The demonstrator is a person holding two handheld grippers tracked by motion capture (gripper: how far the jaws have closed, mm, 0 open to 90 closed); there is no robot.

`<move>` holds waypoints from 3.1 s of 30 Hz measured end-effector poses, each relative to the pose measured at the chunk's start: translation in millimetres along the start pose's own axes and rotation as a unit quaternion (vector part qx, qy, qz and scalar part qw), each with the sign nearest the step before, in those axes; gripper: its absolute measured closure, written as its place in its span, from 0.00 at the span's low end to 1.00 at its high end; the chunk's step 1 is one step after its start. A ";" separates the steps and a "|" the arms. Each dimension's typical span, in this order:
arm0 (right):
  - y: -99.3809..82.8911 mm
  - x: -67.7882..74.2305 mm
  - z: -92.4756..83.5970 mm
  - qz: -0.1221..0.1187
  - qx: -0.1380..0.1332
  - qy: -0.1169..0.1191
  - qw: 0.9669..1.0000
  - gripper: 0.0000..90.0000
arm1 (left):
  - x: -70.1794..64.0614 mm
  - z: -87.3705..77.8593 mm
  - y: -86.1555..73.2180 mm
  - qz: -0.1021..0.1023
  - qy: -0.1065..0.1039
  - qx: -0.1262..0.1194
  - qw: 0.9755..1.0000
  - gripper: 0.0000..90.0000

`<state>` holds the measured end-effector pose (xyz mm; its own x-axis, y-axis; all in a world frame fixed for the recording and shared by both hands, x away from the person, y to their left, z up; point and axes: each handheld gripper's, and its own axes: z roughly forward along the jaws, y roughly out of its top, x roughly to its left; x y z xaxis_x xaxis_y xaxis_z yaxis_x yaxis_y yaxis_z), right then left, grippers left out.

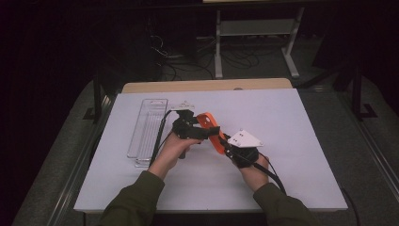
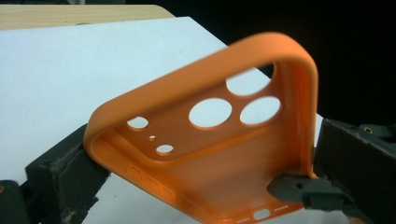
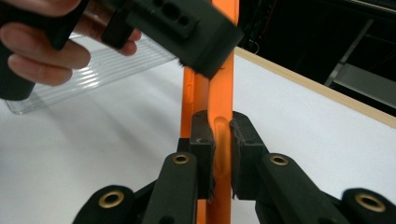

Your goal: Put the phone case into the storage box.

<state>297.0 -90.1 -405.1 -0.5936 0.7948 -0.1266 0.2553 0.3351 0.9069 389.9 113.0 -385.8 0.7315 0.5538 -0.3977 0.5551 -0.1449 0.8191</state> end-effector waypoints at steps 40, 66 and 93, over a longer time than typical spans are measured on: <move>-3.4 4.3 3.9 -0.010 0.015 0.009 1.000 0.87 | -2.4 -3.7 0.2 -0.011 0.009 -0.025 1.000 0.10; -5.8 2.7 7.5 -0.008 0.026 0.016 0.999 0.83 | -9.1 -6.1 2.2 0.002 0.008 -0.036 0.999 0.18; -4.9 -20.7 8.8 0.050 0.064 0.090 0.993 0.18 | -6.5 -11.0 4.2 0.030 0.022 -0.030 0.999 0.17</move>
<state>314.8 -103.7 -410.5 -0.6840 0.7280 0.0454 0.4073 0.3296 0.8517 383.1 117.8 -375.2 0.7444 0.5808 -0.3295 0.4846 -0.1304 0.8649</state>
